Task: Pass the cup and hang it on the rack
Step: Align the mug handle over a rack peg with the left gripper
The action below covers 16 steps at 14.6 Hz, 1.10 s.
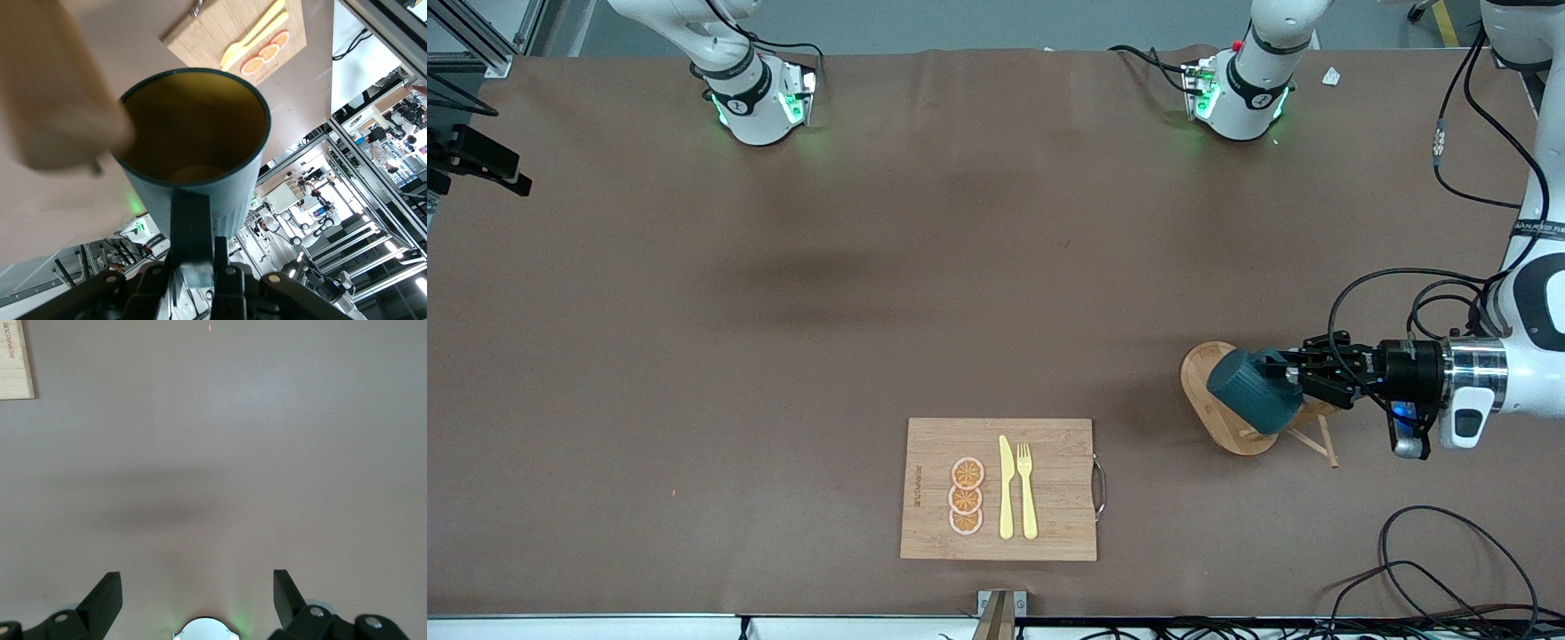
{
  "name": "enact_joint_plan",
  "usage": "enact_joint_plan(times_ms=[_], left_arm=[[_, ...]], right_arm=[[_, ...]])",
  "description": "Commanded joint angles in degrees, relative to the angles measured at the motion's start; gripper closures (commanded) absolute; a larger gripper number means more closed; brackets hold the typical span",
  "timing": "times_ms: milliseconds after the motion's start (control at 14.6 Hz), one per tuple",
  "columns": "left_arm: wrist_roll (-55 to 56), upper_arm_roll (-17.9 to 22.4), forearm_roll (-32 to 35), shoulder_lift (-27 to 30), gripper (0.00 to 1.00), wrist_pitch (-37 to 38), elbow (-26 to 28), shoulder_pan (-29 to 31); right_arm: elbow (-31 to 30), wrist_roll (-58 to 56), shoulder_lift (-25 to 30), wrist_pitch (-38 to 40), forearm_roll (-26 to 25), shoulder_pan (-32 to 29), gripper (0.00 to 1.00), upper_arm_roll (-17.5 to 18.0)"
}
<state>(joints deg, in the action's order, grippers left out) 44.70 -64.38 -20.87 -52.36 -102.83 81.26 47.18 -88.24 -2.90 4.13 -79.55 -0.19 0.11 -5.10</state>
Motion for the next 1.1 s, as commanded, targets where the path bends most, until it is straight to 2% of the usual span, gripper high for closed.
enact_joint_plan(times_ms=[0,617,1029], left_arm=[[1.61,-0.31,-1.10,1.83,0.96,-0.35,0.22,-0.07],[6.36,-3.30,-1.37,2.53,0.95,-2.11,3.03,0.80],[1.79,-6.37,-1.37,2.44,0.95,-4.04,12.86,9.84]], right_arm=[[-1.85,-0.53,1.76,-0.34,-0.96,-0.11,0.00,0.27],[-1.85,-0.53,1.76,-0.25,-0.96,-0.11,0.00,0.27],[-1.85,-0.53,1.76,-0.25,-0.96,-0.11,0.00,0.27]])
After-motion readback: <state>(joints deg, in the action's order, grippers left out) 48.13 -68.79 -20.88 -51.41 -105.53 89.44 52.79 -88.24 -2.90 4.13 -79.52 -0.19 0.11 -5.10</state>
